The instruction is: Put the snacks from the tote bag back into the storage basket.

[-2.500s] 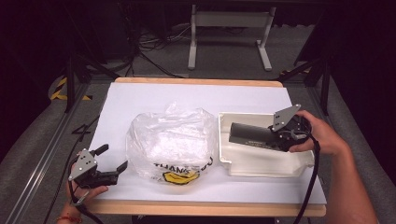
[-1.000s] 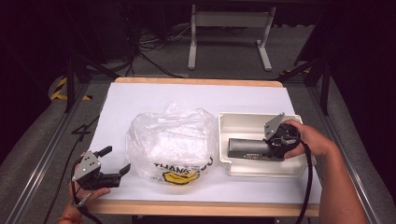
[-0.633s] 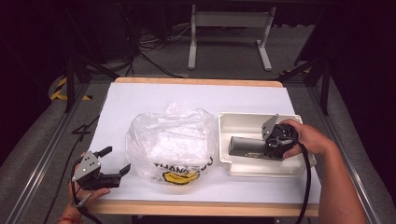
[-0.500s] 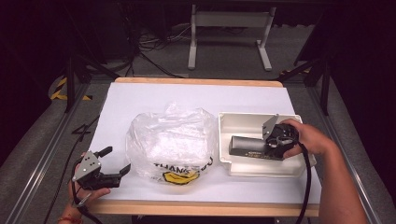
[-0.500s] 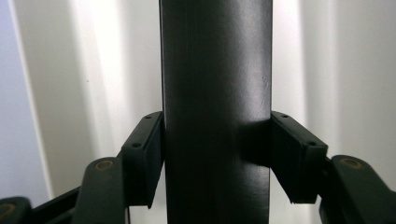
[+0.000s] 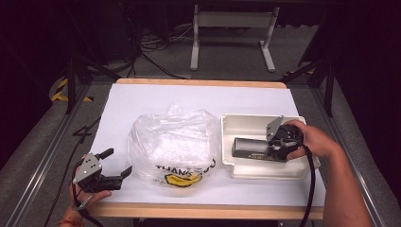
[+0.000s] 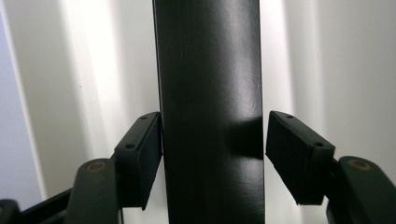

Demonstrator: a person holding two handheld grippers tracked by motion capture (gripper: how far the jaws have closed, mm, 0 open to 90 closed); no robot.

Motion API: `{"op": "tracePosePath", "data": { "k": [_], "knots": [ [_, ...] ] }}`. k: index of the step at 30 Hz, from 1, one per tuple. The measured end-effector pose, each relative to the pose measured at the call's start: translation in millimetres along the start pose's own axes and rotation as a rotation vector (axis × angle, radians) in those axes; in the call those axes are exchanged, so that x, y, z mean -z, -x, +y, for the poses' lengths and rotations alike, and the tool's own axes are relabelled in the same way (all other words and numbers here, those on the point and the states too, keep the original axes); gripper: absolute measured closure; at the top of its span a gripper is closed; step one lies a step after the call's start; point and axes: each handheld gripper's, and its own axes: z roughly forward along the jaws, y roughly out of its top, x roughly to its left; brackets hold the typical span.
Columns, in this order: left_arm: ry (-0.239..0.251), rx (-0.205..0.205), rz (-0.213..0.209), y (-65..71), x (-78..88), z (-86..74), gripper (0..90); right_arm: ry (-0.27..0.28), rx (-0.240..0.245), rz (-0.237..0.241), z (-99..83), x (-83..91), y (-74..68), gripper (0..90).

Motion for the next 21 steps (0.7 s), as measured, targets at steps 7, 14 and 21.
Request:
{"op": "tracePosePath", "data": {
  "k": [7, 14, 21],
  "knots": [
    [0.006, 0.002, 0.001, 0.1, -0.4, -0.4, 8.0, -0.008, -0.008, -0.017, -2.4, 4.1, -1.5, 36.5],
    [-0.002, 0.000, 0.001, 0.1, -0.1, 0.0, 8.0, -0.007, -0.021, -0.042, -6.8, 8.2, -2.4, 36.2],
    [0.007, 0.003, 0.005, -0.3, -0.3, -0.3, 8.0, -0.003, -0.034, -0.090, -12.2, 12.8, -0.9, 36.4]
  ]
}}
